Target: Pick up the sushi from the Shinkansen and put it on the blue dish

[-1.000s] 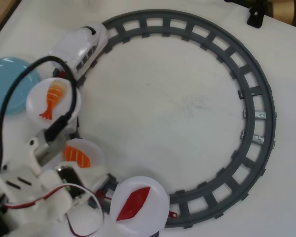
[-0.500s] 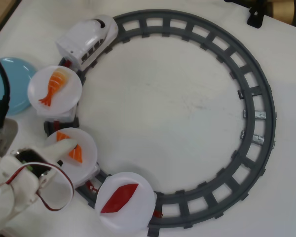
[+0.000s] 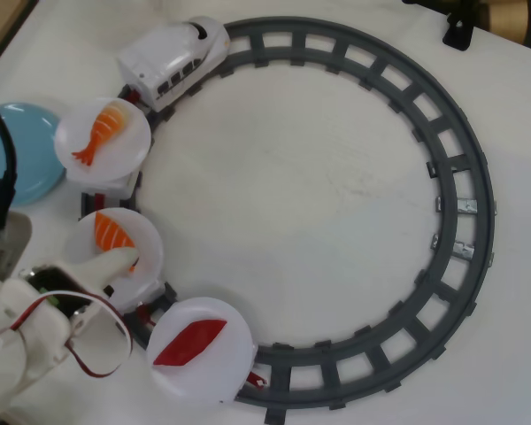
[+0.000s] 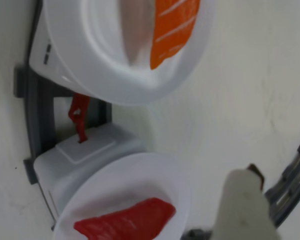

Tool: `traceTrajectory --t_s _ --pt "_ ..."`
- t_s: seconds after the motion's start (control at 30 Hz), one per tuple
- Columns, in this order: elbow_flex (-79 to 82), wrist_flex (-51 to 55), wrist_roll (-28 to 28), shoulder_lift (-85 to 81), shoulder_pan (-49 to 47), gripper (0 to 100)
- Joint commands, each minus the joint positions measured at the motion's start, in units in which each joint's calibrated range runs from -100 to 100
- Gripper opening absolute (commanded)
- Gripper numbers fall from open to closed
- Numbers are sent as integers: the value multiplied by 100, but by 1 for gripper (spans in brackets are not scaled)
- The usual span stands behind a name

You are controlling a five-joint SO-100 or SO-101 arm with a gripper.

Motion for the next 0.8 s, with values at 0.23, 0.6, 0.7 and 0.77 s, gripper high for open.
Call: traceTrajectory --t_s 0.23,0.6,0.7,0.77 --pt "886 -905 0 -44 255 19" --pt "1355 -1177 5 -35 792 19" --pt "1355 -1143 5 -35 818 19" --pt "1355 -1134 5 -35 730 19"
